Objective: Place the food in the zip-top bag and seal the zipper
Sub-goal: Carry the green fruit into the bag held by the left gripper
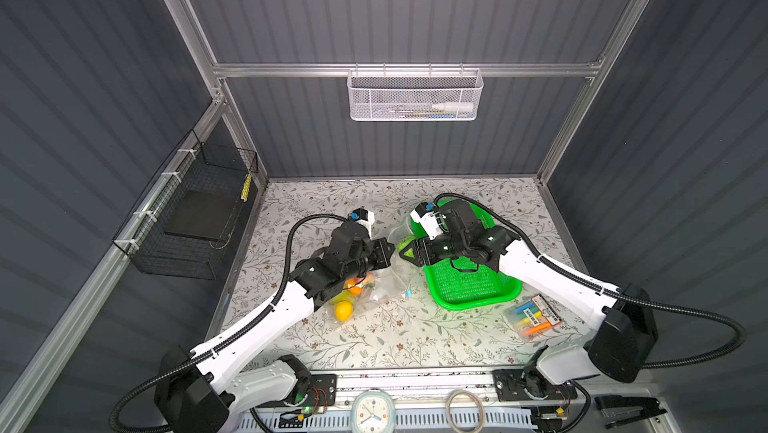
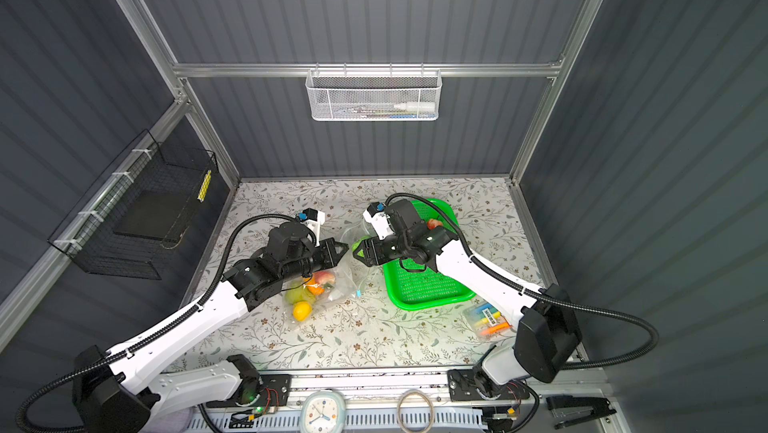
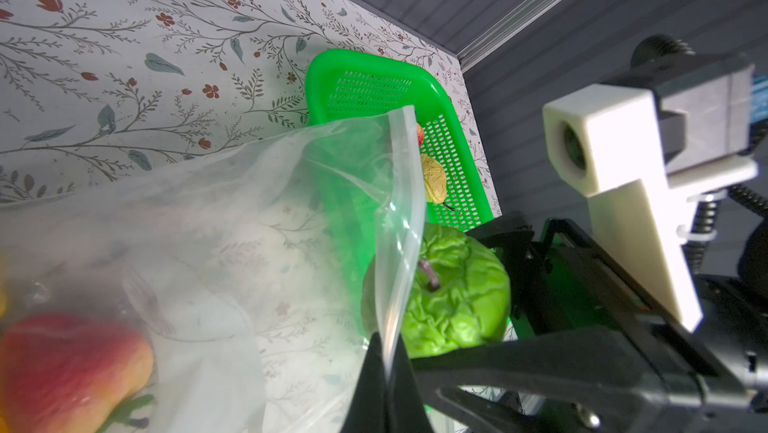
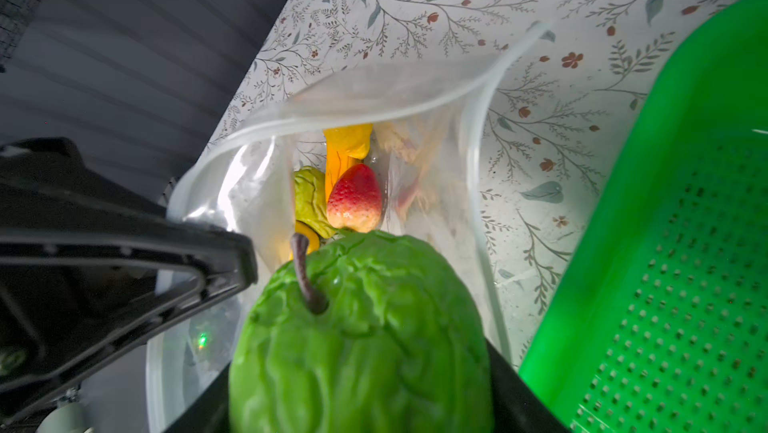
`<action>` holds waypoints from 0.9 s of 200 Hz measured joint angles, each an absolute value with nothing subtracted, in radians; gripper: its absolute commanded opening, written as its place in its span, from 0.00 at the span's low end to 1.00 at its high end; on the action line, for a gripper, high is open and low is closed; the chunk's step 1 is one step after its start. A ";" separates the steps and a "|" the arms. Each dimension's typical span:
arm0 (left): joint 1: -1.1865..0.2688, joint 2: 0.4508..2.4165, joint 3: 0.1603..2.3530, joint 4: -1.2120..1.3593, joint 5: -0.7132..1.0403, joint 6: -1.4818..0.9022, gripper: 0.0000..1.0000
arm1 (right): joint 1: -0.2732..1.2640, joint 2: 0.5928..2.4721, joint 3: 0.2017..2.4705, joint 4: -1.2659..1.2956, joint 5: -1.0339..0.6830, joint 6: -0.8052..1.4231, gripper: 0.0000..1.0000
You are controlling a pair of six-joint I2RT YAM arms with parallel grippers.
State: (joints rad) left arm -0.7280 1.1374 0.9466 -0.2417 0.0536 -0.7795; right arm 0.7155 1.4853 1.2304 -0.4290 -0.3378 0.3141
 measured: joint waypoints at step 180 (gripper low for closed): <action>-0.728 1.137 0.947 -0.242 0.057 -0.783 0.00 | 0.839 1.662 1.327 -0.624 0.047 0.201 0.76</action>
State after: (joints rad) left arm -0.7280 1.1374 0.9466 -0.2417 0.0566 -0.7826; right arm 0.8394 1.6615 1.3270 -0.6243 0.0467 0.2008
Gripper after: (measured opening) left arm 0.042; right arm 0.742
